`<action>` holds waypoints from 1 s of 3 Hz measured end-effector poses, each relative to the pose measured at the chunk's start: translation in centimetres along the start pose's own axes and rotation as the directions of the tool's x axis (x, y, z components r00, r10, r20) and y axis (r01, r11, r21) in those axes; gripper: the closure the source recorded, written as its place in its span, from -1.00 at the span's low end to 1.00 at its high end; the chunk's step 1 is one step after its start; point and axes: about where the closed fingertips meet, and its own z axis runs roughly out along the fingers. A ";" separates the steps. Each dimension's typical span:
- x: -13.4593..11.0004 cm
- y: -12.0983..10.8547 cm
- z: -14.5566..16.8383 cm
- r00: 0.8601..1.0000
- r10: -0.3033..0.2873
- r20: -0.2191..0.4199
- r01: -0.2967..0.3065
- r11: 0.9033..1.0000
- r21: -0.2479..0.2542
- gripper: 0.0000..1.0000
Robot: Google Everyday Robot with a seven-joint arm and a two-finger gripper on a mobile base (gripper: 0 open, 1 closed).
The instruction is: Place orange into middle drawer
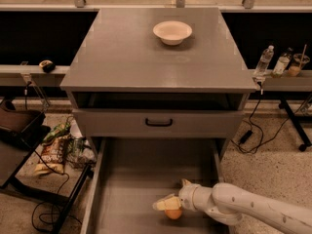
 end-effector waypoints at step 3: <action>-6.9 6.2 -9.8 0.990 -0.019 -0.143 0.016 1.000 -0.017 -1.00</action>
Offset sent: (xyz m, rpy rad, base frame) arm -0.0189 -0.0181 0.1720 -0.1432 0.0079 0.0467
